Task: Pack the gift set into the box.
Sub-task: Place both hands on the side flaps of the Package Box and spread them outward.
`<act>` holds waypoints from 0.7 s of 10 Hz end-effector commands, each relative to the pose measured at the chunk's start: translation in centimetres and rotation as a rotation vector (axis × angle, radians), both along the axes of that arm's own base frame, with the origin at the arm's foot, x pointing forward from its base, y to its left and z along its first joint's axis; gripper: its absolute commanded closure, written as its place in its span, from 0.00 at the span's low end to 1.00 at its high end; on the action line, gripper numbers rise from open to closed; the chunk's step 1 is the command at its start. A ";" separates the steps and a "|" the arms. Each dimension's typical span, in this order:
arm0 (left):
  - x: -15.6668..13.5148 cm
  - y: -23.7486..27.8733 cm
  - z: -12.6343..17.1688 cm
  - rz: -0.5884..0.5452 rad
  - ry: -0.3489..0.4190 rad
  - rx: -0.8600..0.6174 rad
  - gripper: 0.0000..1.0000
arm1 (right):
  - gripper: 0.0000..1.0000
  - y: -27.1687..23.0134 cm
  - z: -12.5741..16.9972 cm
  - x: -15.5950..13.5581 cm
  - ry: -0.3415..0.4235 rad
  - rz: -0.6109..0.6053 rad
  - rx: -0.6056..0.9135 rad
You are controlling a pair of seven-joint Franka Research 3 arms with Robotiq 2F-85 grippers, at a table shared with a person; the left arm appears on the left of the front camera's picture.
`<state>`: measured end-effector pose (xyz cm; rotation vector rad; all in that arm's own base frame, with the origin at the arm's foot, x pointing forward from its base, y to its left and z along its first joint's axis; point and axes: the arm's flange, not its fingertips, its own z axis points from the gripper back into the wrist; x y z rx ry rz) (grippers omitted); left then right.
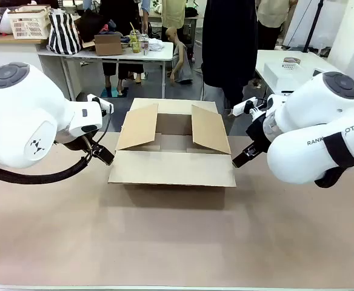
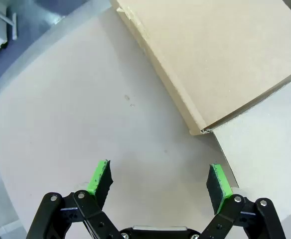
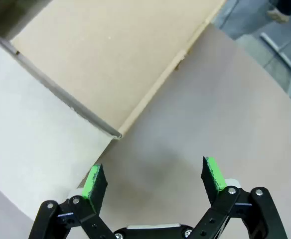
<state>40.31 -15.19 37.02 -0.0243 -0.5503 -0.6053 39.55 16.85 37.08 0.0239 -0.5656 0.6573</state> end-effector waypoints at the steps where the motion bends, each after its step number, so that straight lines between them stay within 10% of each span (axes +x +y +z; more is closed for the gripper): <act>1: 0.0 0.0 0.0 0.000 0.000 0.000 0.00 | 0.00 0.0 0.0 0.0 -0.001 0.000 0.000; 7: 0.0 0.0 0.0 0.000 0.000 0.000 0.00 | 0.00 0.0 0.0 0.0 -0.001 0.000 0.000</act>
